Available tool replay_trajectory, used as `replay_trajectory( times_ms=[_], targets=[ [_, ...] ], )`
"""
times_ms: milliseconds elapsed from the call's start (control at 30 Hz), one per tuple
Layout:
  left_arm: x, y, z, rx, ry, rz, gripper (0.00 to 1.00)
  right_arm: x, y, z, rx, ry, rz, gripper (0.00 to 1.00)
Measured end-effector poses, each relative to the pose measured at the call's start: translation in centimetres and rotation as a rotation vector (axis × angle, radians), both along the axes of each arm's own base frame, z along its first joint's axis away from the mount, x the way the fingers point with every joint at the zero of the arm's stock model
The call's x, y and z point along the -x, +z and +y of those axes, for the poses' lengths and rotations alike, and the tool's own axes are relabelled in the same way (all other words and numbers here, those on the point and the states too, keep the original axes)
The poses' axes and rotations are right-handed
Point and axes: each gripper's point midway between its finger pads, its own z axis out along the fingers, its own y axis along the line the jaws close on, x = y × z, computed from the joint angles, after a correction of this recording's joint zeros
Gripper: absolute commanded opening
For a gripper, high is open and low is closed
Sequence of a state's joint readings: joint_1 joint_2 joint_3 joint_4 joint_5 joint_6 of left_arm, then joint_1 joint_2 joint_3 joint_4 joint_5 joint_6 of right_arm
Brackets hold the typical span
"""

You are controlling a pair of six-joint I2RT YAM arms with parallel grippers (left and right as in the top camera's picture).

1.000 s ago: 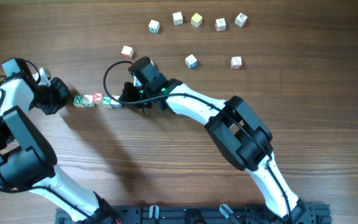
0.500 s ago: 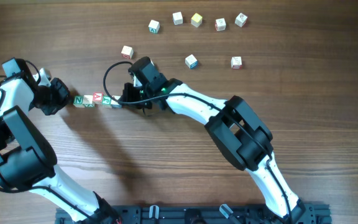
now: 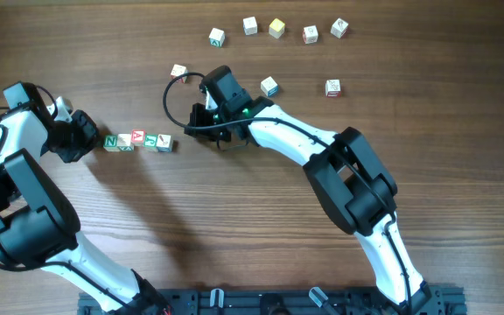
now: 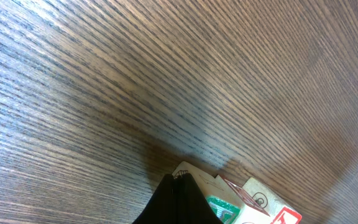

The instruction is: Form a horizontal line

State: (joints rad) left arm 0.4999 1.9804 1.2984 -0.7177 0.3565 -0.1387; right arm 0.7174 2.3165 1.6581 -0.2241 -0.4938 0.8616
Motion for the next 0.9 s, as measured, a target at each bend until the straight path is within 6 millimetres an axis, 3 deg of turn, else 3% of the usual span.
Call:
replay_trajectory(
  times_ms=[400, 900],
  targets=[
    [0.2, 0.0, -0.1, 0.003, 0.000, 0.007, 0.04, 2.4, -0.7, 1.5, 0.047, 0.045, -0.019, 0.04],
    [0.3, -0.1, -0.2, 0.007, 0.000, 0.013, 0.04, 1.8, -0.7, 2.0, 0.031, 0.046, -0.057, 0.04]
  ],
)
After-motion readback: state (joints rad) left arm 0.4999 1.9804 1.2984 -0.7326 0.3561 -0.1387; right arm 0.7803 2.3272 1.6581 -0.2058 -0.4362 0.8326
